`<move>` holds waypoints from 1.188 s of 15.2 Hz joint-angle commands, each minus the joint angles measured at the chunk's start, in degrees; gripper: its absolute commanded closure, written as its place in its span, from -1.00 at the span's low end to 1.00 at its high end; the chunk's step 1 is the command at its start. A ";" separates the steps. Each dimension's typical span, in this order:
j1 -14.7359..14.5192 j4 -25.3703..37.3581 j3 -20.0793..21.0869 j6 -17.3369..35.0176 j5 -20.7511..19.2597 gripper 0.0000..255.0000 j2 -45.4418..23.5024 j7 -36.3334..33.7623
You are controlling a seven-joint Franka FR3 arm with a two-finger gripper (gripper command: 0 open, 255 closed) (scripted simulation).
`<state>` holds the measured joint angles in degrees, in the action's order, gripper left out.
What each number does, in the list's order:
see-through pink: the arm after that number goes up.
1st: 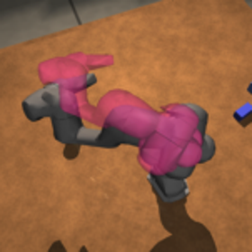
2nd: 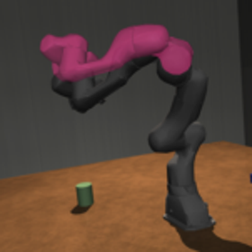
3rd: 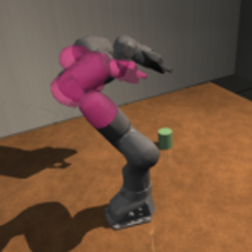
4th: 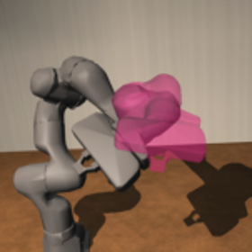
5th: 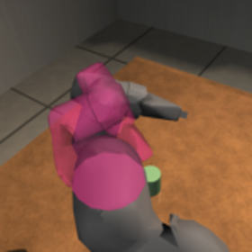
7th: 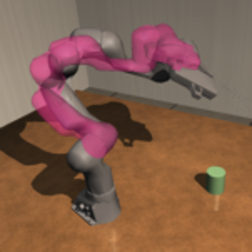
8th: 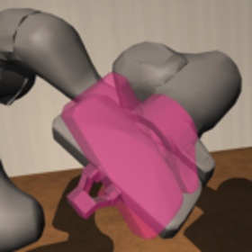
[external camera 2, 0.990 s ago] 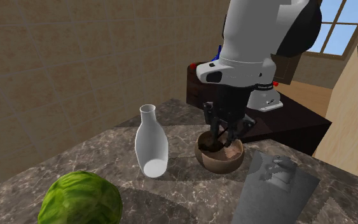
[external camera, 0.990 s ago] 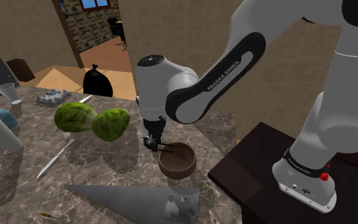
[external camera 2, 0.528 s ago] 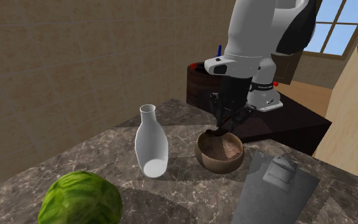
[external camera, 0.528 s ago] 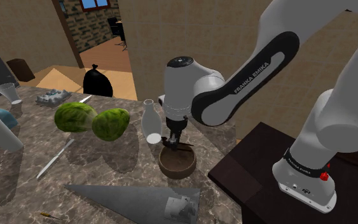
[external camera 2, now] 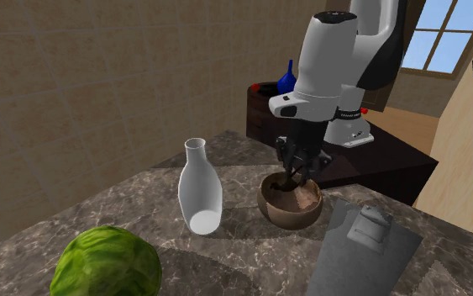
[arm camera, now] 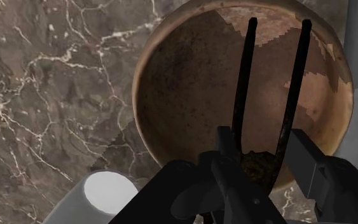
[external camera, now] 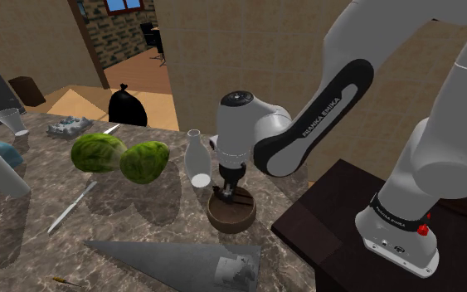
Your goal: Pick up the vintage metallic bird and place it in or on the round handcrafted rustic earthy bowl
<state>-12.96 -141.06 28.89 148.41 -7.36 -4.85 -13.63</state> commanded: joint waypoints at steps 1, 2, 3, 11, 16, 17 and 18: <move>-0.16 -0.25 -0.42 1.68 -1.86 1.00 -1.68 -1.34; -0.28 -0.29 -0.68 2.40 -2.80 1.00 -2.50 -2.02; -0.44 -0.31 -0.98 3.11 -3.75 1.00 -3.32 -2.72; -0.79 -0.31 -1.55 4.16 -5.21 1.00 -4.58 -3.79; -0.79 -0.31 -1.55 4.15 -5.19 -1.00 -4.57 -3.78; -0.79 -0.31 -1.55 4.15 -5.19 -1.00 -4.57 -3.78; -0.79 -0.31 -1.55 4.15 -5.19 -1.00 -4.57 -3.78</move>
<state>-13.75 -141.37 27.34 152.56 -12.55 -9.41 -17.41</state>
